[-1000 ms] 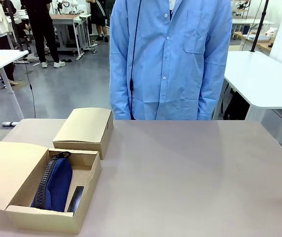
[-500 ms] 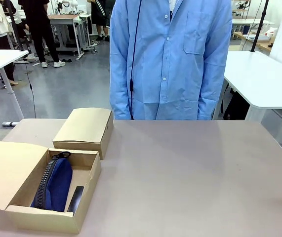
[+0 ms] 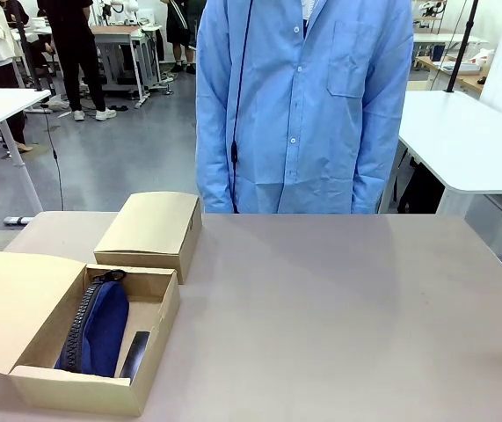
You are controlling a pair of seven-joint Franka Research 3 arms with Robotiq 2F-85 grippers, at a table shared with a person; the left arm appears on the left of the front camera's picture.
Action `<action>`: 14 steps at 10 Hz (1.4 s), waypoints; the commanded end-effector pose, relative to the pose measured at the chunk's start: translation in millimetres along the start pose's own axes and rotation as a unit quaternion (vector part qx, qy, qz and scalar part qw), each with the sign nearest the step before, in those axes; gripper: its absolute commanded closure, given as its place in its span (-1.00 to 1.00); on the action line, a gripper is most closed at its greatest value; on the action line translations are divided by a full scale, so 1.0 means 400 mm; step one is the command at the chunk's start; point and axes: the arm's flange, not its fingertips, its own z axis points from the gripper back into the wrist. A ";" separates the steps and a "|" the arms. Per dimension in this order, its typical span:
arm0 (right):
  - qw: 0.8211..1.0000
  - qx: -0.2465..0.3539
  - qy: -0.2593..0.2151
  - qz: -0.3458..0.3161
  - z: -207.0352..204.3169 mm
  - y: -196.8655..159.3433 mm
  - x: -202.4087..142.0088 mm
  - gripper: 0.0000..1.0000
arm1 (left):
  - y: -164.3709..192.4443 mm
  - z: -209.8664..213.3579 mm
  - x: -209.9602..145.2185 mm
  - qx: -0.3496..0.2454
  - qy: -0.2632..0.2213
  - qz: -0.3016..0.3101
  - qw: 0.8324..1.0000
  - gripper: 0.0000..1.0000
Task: Place items inside the box.
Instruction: Close the lid of the Mailer Box closest to the robot.
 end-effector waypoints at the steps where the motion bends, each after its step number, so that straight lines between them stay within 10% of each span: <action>1: 1.000 0.008 -0.001 -0.009 0.001 0.012 0.000 -1.00 | 0.003 -0.077 0.009 -0.044 0.028 0.025 0.998 -1.00; 5: 1.000 0.008 -0.001 -0.009 0.001 0.012 0.000 -1.00 | -0.027 -0.231 0.024 -0.121 0.039 0.009 0.992 -1.00; 14: 1.000 0.008 -0.001 -0.009 0.001 0.012 0.000 -1.00 | -0.085 -0.242 0.119 -0.175 -0.166 -0.023 0.970 -1.00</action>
